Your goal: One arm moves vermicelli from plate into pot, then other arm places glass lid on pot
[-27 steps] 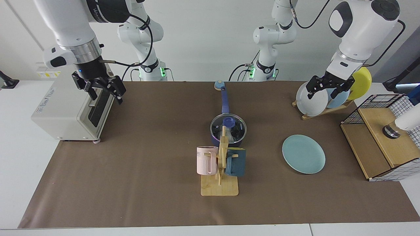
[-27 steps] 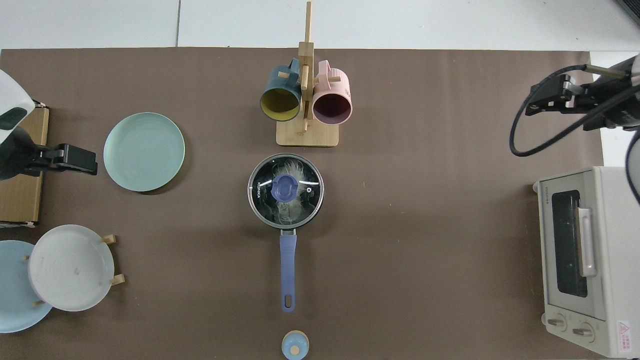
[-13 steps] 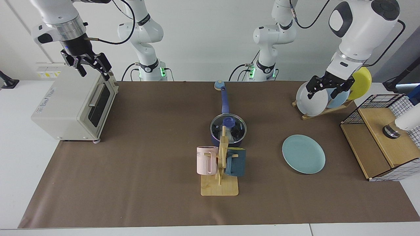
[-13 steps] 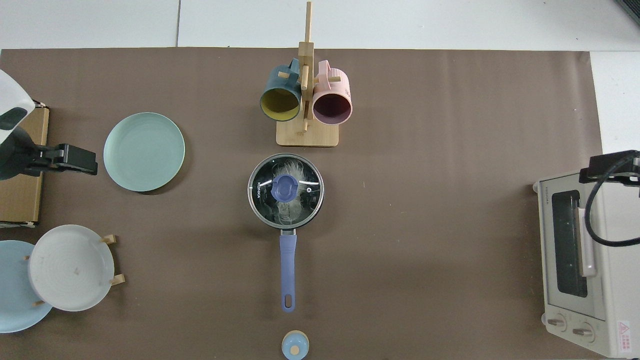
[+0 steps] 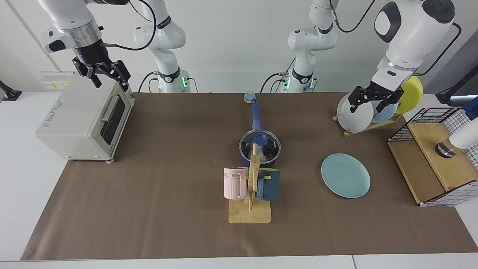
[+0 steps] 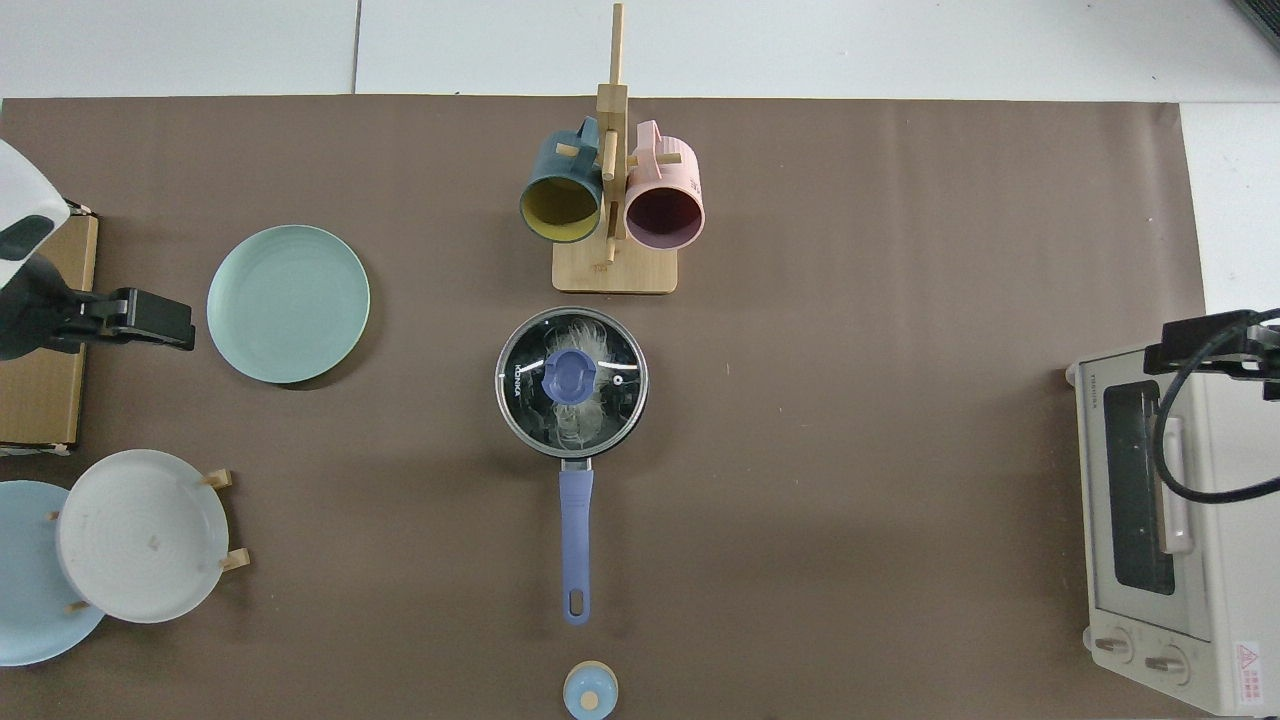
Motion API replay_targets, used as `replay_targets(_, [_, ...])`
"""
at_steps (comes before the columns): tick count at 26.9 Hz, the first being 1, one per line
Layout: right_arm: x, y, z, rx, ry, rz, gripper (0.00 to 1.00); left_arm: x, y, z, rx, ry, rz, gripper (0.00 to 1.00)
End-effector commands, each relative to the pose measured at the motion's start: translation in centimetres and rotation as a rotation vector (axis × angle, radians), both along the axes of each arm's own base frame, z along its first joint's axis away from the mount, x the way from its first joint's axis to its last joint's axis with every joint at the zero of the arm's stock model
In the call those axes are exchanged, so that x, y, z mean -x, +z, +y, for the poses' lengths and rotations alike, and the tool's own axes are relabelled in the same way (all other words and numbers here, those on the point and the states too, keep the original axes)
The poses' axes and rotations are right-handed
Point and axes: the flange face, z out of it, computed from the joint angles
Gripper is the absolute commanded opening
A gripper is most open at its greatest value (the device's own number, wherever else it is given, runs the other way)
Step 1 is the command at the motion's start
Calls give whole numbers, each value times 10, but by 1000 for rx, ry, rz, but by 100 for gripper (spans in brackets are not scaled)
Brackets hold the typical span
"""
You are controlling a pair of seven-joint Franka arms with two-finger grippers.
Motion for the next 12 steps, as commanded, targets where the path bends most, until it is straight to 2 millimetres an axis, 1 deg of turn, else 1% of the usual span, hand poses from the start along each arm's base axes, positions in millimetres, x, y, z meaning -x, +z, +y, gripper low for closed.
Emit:
replay_targets(1, [5, -1, 0, -5, 15, 6, 100, 8, 3, 1, 6, -7, 6, 100])
replay_targets(4, [6, -3, 0, 1, 81, 22, 100, 8, 3, 1, 6, -7, 6, 100])
replay_targets(12, [7, -3, -1, 28, 135, 34, 100, 8, 3, 1, 6, -7, 6, 100])
